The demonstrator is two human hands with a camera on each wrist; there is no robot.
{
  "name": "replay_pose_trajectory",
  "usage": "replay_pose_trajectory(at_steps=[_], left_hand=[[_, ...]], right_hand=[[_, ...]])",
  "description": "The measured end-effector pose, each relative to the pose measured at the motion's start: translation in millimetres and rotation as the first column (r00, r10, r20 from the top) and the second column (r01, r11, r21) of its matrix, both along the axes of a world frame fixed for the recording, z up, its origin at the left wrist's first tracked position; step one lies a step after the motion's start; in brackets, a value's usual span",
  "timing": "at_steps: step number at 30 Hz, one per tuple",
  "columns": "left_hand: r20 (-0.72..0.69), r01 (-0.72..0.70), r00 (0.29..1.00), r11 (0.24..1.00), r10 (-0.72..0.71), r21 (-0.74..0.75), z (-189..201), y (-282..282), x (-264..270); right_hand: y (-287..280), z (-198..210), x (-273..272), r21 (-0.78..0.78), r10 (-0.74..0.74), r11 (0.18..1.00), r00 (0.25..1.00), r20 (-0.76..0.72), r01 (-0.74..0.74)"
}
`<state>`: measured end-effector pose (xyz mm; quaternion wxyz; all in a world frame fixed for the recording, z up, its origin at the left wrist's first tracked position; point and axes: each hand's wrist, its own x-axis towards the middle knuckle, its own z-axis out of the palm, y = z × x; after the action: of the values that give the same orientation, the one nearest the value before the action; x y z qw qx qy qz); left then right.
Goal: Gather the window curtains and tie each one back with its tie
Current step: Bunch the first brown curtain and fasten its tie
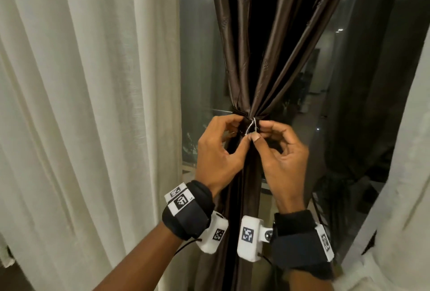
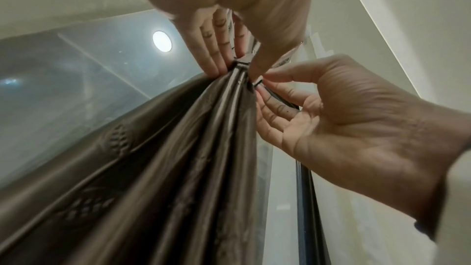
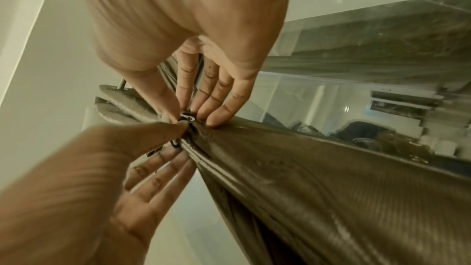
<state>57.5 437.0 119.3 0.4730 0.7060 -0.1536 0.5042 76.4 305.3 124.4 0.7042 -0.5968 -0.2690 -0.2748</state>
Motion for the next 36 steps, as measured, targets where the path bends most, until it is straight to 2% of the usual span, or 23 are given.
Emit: replay_pose_trajectory(at_steps=[4, 7, 12, 15, 18, 21, 25, 30, 36], left_hand=[[0.035, -0.007, 0.999, 0.998, 0.010, -0.069, -2, -5, 5], [0.031, -0.043, 0.999, 0.997, 0.045, -0.063, -5, -13, 4], [-0.016, 0.069, 0.997, 0.987, -0.072, -0.142, -4, -12, 7], [-0.010, 0.101, 0.994, 0.979, -0.105, -0.177, -2, -8, 7], [0.001, 0.127, 0.992, 0.973, -0.129, -0.191, -1, -8, 10], [0.006, 0.114, 0.993, 0.972, -0.115, -0.205, 2, -10, 14], [-0.028, 0.069, 0.997, 0.974, -0.076, -0.214, 7, -14, 18], [-0.059, 0.067, 0.995, 0.968, -0.083, -0.242, 7, -21, 15], [-0.062, 0.127, 0.987, 0.962, -0.146, -0.240, -1, -20, 8]], right_hand=[[5, -1, 0, -0.025, -0.095, 0.995, 0.995, 0.025, 0.095], [6, -2, -4, -0.031, -0.114, 0.993, 0.992, 0.056, 0.116], [2, 4, 6, -0.104, -0.202, 0.972, 0.975, 0.095, 0.211], [-1, 7, 5, -0.098, -0.138, 0.985, 0.990, 0.033, 0.141], [-4, 8, 1, 0.010, 0.013, 1.000, 0.996, -0.085, -0.012], [-3, 6, -3, 0.052, 0.049, 0.998, 0.991, -0.127, -0.043], [-2, 5, -4, -0.019, -0.082, 0.997, 0.993, -0.087, 0.080], [-2, 3, -2, -0.135, -0.317, 0.933, 0.939, 0.137, 0.334], [-4, 6, 0, -0.097, -0.287, 0.949, 0.948, 0.140, 0.301]])
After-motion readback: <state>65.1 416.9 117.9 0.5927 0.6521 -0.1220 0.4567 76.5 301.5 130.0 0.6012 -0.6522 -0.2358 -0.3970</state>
